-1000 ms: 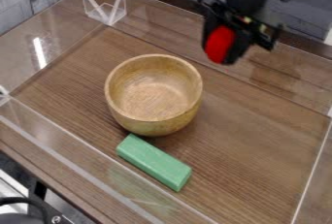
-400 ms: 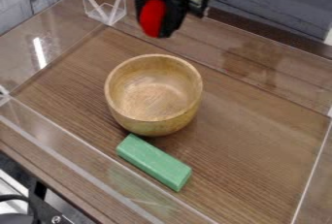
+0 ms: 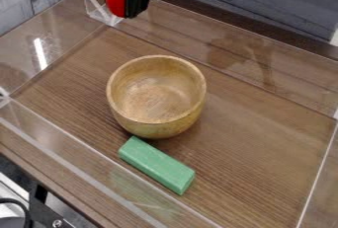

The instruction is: Move the red object to the left side of the table

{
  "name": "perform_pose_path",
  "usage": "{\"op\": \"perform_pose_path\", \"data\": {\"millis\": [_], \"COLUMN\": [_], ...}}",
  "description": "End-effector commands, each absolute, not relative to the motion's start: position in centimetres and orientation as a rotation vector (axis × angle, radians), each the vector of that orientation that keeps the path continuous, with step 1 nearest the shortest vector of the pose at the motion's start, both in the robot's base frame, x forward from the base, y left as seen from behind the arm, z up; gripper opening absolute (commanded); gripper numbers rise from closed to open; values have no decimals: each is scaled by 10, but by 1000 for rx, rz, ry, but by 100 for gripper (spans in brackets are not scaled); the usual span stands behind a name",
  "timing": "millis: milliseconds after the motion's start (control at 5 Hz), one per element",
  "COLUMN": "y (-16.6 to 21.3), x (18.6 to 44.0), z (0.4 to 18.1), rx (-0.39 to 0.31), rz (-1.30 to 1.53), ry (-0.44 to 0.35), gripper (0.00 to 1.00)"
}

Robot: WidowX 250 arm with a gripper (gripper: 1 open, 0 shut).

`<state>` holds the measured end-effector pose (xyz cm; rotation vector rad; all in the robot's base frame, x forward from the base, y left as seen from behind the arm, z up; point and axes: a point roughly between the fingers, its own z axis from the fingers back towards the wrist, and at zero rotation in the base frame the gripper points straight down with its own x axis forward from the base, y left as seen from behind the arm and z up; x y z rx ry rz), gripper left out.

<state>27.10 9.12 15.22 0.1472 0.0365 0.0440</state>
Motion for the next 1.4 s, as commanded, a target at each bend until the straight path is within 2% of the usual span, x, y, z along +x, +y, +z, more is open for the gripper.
{"op": "perform_pose_path", "data": {"millis": [0, 400, 800, 1200], "y": [109, 135, 179, 166], "x": [280, 290, 277, 275], "z": [164, 152, 133, 89], "rx": [165, 165, 151, 134], "rz": [28, 5, 184, 238], "ry": [-5, 26, 70, 97], "gripper": [0, 0, 0, 0]}}
